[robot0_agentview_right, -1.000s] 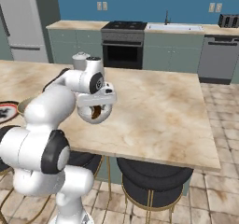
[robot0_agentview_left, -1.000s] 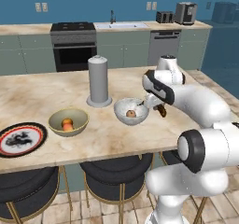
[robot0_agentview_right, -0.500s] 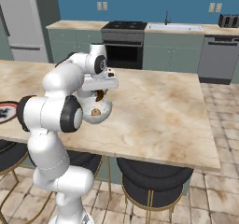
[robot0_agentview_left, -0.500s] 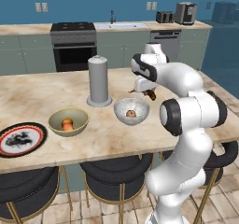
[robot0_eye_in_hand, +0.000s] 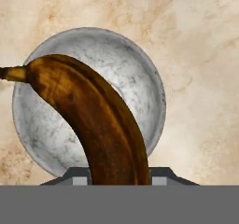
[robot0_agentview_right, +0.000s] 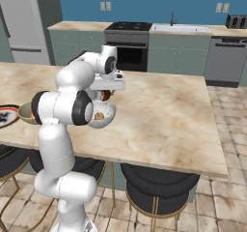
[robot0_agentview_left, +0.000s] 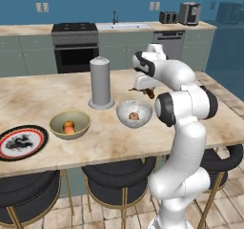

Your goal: Take the fruits from the plate on the dining counter and place two fruits in each bowl.

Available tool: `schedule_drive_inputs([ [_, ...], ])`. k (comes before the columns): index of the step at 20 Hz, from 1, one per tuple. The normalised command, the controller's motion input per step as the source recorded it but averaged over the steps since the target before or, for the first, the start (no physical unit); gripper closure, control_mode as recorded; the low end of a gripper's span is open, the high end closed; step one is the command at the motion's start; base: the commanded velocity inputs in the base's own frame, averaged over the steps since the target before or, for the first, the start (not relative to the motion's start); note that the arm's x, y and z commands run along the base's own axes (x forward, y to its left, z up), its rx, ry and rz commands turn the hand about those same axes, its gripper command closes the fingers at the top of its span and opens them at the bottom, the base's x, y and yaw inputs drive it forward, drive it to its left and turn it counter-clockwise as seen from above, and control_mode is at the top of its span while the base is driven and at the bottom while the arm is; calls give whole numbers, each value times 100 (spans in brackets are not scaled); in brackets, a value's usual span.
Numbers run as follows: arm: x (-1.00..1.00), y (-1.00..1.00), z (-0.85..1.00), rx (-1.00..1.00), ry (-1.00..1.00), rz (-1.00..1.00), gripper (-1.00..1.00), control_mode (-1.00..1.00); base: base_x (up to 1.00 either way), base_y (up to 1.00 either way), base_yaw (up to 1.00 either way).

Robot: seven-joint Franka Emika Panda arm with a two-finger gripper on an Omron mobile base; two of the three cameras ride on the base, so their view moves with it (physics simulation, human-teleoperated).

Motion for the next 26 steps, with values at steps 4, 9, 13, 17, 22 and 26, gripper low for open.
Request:
schedule_drive_inputs([
  [4, -11, 0, 0, 5, -19, -4, 100, -100, 0, 0, 0],
  [9, 0, 0, -7, 0, 0, -1, 100, -100, 0, 0, 0],
  [13, -10, 4, -54, 0, -5, 0, 100, -100, 0, 0, 0],
  [17, -4, 22, -34, 0, -8, 0, 100, -100, 0, 0, 0],
  [22, 0, 24, -14, -1, -5, 0, 100, -100, 0, 0, 0],
  [26, 7, 20, 0, -1, 0, 0, 100, -100, 0, 0, 0],
])
